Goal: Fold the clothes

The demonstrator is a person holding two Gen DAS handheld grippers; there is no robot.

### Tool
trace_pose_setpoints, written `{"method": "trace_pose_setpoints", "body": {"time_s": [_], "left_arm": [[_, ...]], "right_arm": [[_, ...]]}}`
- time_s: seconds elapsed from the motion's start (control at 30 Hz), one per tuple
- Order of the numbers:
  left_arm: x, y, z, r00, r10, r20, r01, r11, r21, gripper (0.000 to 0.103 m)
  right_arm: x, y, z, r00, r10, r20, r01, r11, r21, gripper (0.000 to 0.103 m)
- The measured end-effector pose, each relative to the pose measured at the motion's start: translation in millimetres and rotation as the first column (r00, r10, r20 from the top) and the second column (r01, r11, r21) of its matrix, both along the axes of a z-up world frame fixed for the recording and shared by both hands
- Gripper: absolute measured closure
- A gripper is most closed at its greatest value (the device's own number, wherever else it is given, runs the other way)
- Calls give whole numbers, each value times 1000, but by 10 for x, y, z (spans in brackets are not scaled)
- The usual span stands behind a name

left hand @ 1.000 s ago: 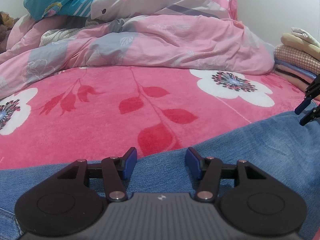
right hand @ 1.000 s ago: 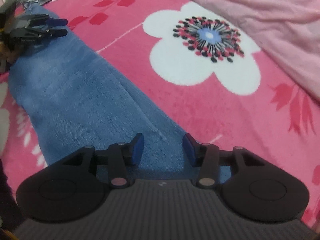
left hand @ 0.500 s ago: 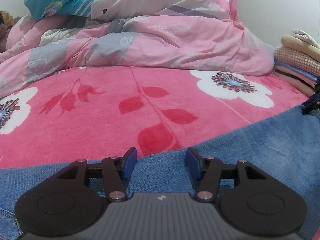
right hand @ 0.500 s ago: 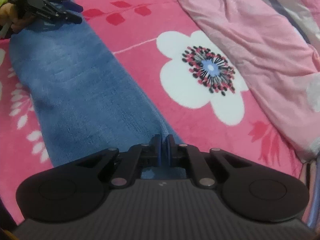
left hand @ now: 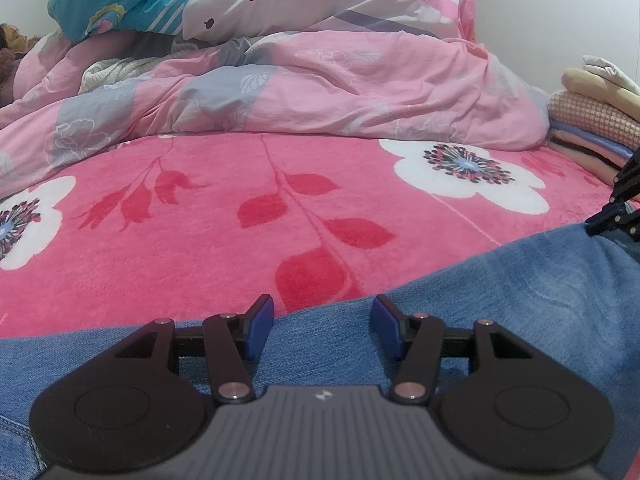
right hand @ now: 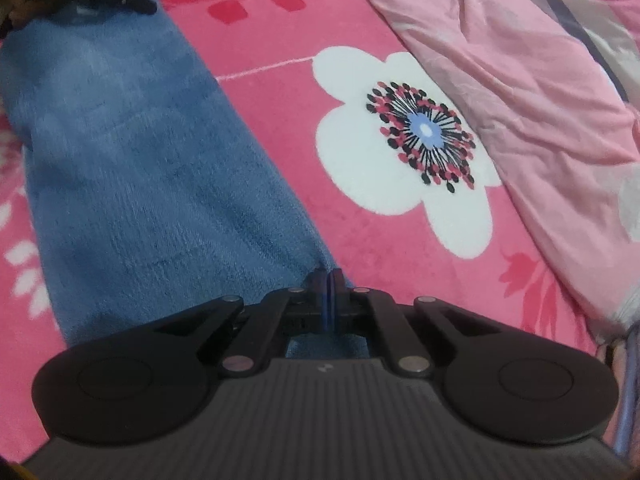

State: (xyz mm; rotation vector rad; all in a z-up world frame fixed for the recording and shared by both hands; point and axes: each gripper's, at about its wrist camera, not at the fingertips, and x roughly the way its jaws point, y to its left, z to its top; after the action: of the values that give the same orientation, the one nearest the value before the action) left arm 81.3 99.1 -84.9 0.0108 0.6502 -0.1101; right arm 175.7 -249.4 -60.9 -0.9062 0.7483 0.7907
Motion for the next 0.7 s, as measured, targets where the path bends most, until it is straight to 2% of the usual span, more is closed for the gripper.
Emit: {"method": "trace_pose_setpoints", "body": {"time_s": [0.13, 0.23, 0.33, 0.4, 0.47, 0.6, 0.67, 0.7], "left_arm": [[-7, 2, 19, 1000, 2, 1, -2, 1000, 0, 47], [-20, -2, 68, 1000, 6, 2, -6, 1000, 3, 46], [-85, -59, 191, 999, 1, 32, -2, 999, 36, 44], [-142, -132, 298, 998, -8, 67, 4, 998, 66, 42], [-175, -216, 412, 995, -22, 92, 14, 996, 89, 42], [-144, -462, 604, 990, -72, 117, 59, 992, 111, 41], [-91, -631, 633, 988, -113, 105, 101, 988, 114, 41], [-43, -735, 609, 986, -140, 89, 130, 985, 112, 41]], "right_arm": [[-79, 5, -98, 998, -6, 64, 6, 1000, 1, 103], [-120, -60, -86, 991, -95, 94, 87, 992, 88, 102], [-118, -262, 114, 971, -225, 82, 199, 949, 244, 97], [-109, -551, 343, 944, -325, 56, 282, 883, 376, 86], [-140, -886, 561, 905, -423, 43, 351, 801, 486, 77], [-332, -1713, 823, 787, -617, -22, 489, 601, 633, 76], [-476, -2090, 814, 723, -685, -90, 551, 492, 675, 74], [-539, -2234, 773, 699, -704, -125, 578, 453, 679, 72]]}}
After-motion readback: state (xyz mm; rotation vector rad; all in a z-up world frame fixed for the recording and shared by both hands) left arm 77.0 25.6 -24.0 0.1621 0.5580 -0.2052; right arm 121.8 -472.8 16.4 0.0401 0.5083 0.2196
